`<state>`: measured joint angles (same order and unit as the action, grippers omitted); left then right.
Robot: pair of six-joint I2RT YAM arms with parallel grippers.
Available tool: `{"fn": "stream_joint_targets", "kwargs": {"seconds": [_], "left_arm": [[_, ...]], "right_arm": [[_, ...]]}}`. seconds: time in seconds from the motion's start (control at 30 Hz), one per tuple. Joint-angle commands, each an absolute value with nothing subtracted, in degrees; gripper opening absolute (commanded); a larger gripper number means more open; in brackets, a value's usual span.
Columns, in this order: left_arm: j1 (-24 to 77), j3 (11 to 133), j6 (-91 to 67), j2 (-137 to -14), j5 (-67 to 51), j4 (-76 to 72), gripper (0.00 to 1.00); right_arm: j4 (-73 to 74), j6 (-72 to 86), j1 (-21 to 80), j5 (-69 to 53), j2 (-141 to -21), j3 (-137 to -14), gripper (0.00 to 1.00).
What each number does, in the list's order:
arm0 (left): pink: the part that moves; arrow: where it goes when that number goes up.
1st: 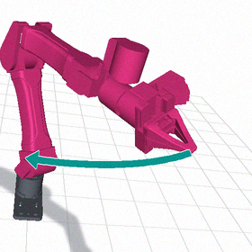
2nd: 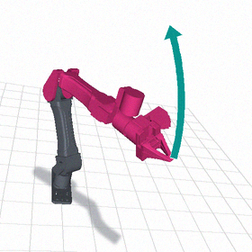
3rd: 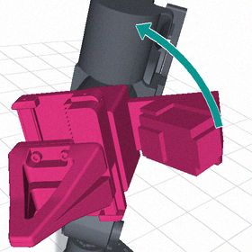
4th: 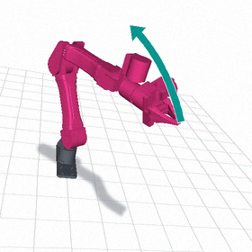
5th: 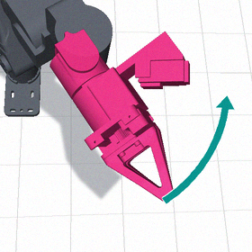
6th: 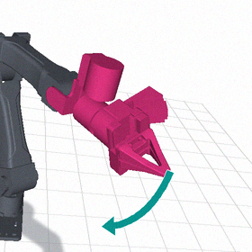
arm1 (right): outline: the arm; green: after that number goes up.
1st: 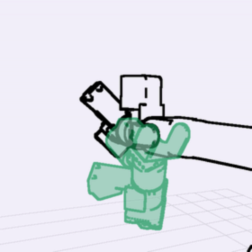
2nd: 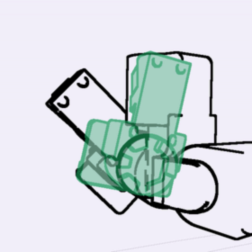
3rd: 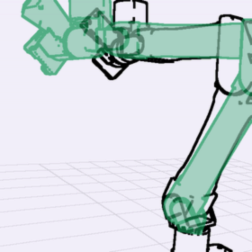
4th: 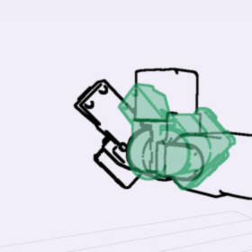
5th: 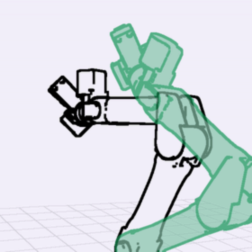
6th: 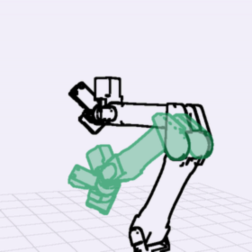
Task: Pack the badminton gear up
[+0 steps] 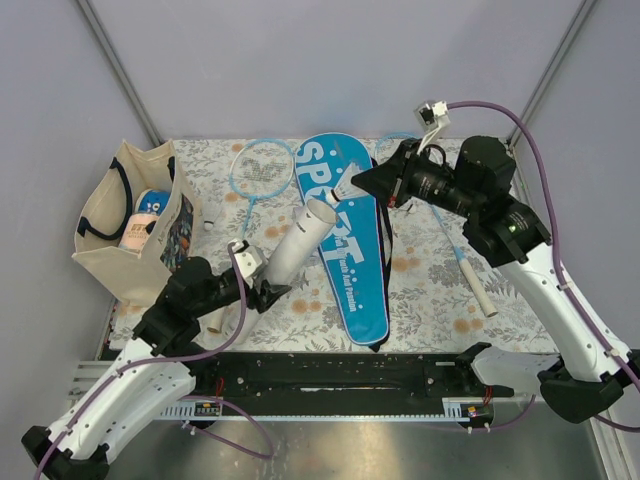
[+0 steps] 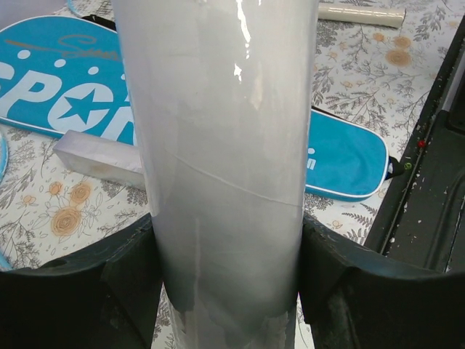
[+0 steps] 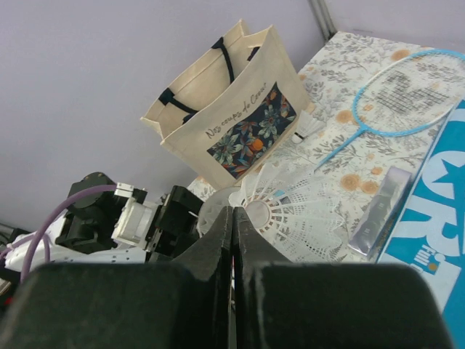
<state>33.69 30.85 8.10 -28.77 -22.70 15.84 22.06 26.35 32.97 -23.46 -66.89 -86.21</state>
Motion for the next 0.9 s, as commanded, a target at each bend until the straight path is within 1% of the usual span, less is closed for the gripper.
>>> {"fn": "stream_joint_targets", "kwargs": {"seconds": [0.0, 0.13, 0.37, 0.5, 0.87], "left_arm": [[33.7, 31.6, 10.8, -29.8, -27.0, 9.2, 0.40], [33.7, 31.7, 11.0, -30.6, -27.6, 8.4, 0.40], [33.8, 32.6, 10.7, -31.7, -28.2, 8.1, 0.40], [33.8, 32.3, 11.5, -31.3, -29.0, 8.1, 0.40], [33.8, 32.7, 14.6, -32.1, -30.8, 8.2, 0.40]], "right_arm": [[15.8, 28.9, 34.9, -27.1, -65.7, -83.7, 0.00], [9.0, 32.8, 35.8, -31.7, -65.4, -77.6, 0.00], [9.8, 31.7, 36.4, -35.2, -66.6, -72.8, 0.00], [10.9, 31.6, 36.6, -38.8, -68.0, -72.1, 0.00], [14.7, 29.7, 38.8, -42.4, -72.4, -71.7, 0.00]]}}
